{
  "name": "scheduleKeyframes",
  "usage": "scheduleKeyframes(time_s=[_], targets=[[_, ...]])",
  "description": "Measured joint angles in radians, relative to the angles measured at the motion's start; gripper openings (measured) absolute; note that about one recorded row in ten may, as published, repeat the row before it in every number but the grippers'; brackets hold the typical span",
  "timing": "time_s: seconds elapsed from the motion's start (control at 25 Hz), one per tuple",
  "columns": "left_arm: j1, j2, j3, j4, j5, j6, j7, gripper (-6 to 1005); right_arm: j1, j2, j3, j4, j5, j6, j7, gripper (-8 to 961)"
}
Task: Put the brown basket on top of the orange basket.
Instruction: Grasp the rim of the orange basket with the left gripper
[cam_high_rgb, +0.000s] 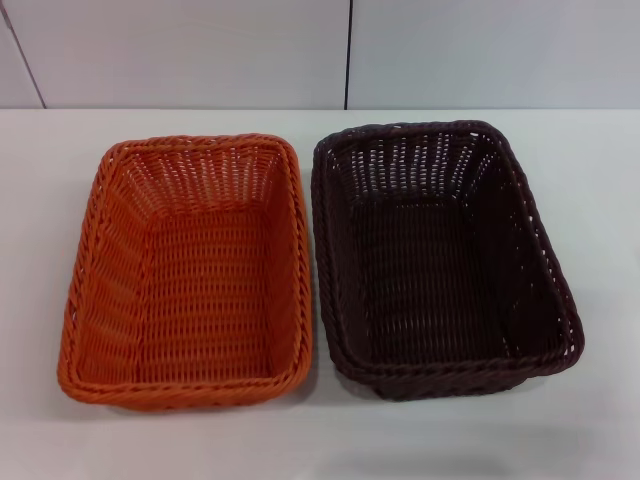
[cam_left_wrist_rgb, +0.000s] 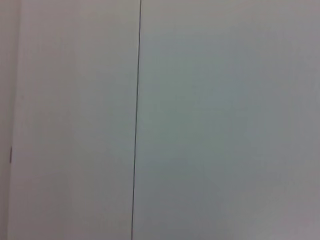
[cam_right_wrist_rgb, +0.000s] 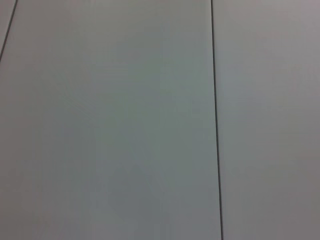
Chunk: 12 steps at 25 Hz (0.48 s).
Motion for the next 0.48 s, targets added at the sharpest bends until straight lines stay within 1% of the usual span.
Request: scheduleKeyframes(time_s=[0.4,0.48], targets=[[0.001,0.0,0.0,0.003,0.0,0.012,0.0,787,0.006,-0.002,-0.001,0.002,0.001,-0.004,0.0,701],[0.001,0.003,0.025,-0.004,0.008,0.011,-0.001,786,0.008,-0.002,-0.001,0.002,0.001,-0.005,0.0,701]])
